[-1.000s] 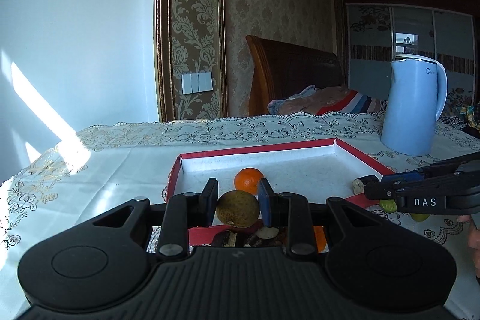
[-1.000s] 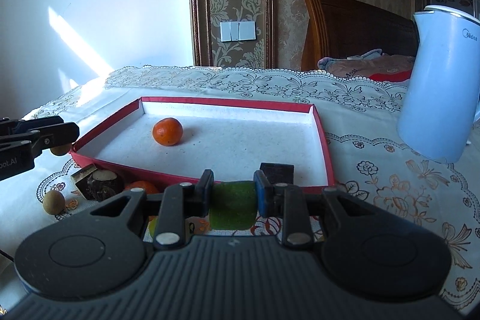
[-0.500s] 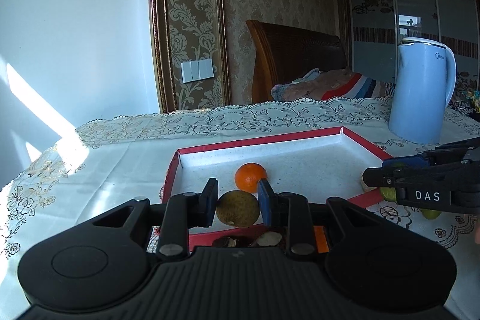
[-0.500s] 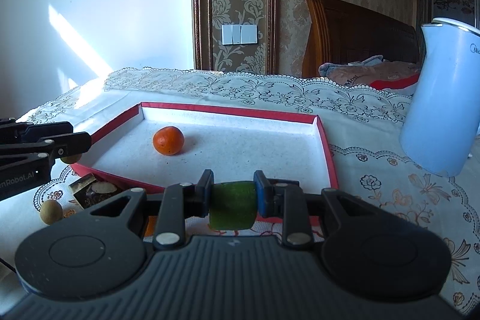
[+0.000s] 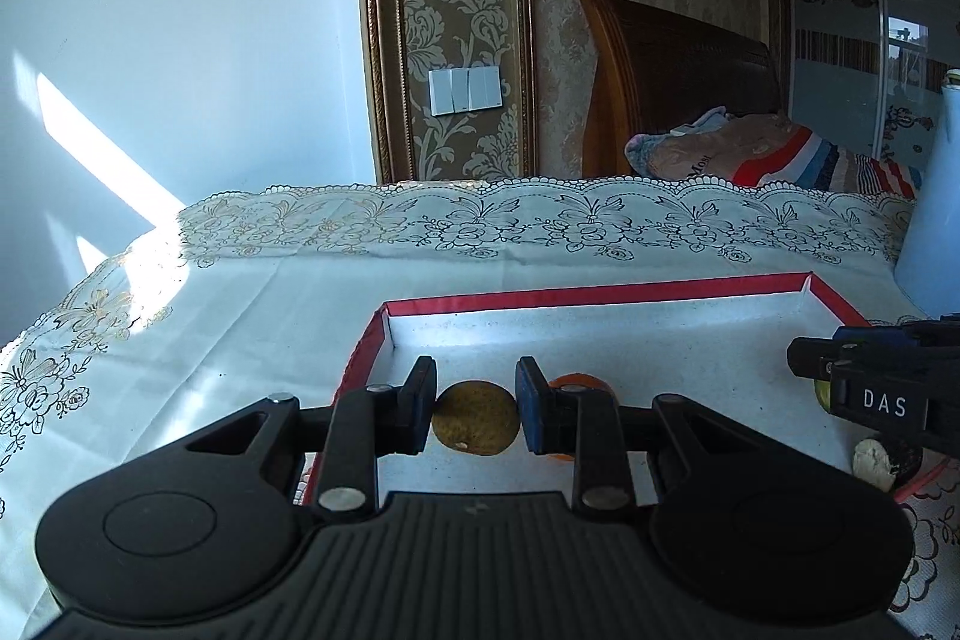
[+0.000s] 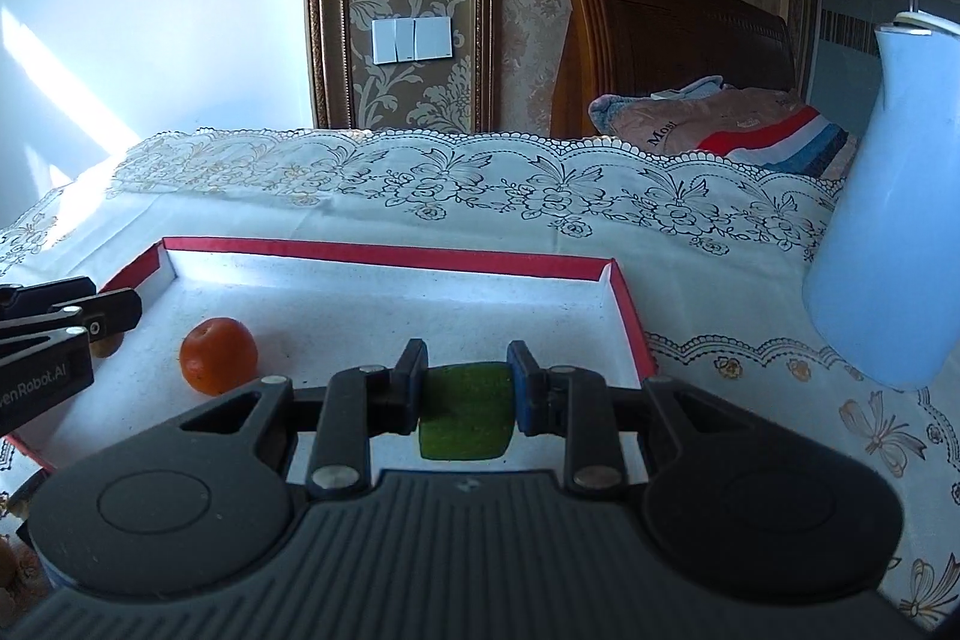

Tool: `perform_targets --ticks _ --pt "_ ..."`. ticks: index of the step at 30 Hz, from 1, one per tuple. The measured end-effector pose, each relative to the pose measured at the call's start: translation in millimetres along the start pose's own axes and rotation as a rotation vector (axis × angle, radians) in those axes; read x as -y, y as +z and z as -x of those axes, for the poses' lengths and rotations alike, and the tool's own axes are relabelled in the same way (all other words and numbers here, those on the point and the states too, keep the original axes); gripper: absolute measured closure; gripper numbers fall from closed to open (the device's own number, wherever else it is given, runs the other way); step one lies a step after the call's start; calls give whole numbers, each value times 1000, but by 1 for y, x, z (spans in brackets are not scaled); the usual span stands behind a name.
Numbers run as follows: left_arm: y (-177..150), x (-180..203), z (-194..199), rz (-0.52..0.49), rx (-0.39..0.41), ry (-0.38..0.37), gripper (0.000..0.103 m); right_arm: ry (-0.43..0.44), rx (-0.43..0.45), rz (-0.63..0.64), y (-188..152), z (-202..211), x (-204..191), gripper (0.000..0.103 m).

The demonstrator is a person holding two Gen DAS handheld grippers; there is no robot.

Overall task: Organize fruits
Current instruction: 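Carry the brown fruit with the left tool over the tray while the right tool carries the cucumber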

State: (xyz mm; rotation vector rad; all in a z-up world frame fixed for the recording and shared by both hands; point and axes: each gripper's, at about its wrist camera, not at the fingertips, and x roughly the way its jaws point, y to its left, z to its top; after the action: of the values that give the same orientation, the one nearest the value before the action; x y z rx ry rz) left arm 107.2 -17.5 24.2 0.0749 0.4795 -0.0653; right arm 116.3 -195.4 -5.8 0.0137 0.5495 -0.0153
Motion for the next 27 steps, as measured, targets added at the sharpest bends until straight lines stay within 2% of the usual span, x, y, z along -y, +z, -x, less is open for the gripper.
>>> perform_targets --ticks 8,12,16,27 --pt "6 2 -35 7 -72 13 75 -24 -64 -18 7 -36 8 76" --pt "5 0 -48 31 -128 2 75 -31 -103 -11 5 -48 8 76" --pt "5 -6 -54 61 -177 -24 75 -38 -100 -2 4 -47 7 76" --pt "5 0 -53 41 -167 -2 74 -36 -87 8 2 -44 4 73"
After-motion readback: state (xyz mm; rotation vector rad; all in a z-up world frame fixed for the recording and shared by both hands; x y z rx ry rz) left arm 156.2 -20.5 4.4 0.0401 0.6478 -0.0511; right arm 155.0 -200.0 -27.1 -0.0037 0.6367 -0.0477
